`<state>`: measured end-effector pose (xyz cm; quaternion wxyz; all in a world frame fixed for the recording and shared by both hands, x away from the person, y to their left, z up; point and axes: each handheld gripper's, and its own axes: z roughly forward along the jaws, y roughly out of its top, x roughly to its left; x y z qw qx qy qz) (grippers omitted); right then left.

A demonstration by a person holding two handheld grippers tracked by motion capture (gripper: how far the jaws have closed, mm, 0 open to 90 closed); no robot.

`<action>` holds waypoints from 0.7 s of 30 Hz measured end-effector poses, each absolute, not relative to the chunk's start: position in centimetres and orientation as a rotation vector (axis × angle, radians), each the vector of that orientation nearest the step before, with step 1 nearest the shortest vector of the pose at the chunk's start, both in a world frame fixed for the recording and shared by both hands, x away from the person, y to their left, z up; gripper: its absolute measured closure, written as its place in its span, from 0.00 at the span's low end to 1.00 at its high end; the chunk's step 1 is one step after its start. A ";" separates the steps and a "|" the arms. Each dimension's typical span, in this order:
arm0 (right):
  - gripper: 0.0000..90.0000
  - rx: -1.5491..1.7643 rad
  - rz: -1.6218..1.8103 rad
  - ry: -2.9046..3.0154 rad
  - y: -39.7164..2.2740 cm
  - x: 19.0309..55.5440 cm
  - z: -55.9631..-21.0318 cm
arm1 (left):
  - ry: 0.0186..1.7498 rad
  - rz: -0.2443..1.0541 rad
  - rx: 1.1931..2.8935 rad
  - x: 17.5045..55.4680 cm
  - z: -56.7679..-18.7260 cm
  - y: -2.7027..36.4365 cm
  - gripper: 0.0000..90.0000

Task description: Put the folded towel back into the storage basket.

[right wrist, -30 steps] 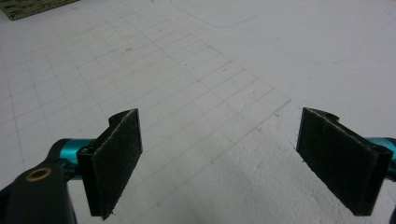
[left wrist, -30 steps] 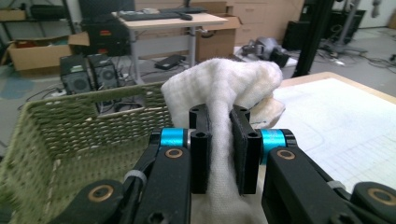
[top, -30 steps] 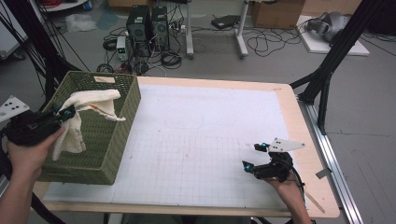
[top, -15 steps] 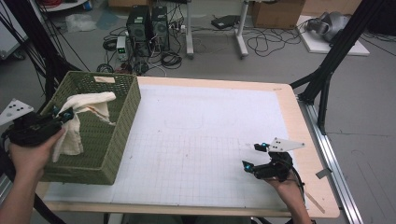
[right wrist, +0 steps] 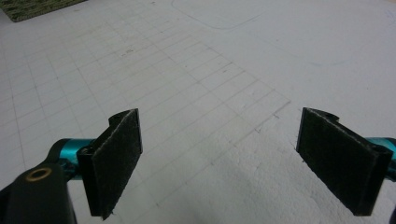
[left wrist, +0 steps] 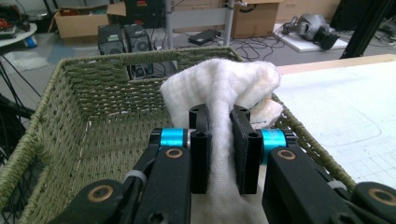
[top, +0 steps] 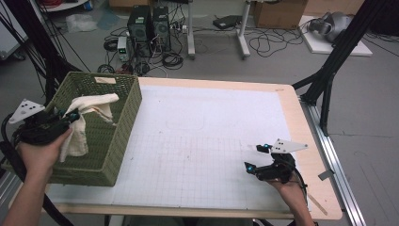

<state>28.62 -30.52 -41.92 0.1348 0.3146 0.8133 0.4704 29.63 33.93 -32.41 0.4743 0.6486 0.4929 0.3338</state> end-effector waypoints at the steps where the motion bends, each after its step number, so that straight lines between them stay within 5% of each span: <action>1: 0.15 0.911 1.364 2.356 -30.5 28.6 -41.9 | 1.214 0.816 1.589 29.7 -32.5 33.9 0.88; 21: 0.15 0.905 1.371 2.349 -30.7 28.7 -41.9 | 1.308 0.787 1.610 31.3 -33.9 33.4 0.88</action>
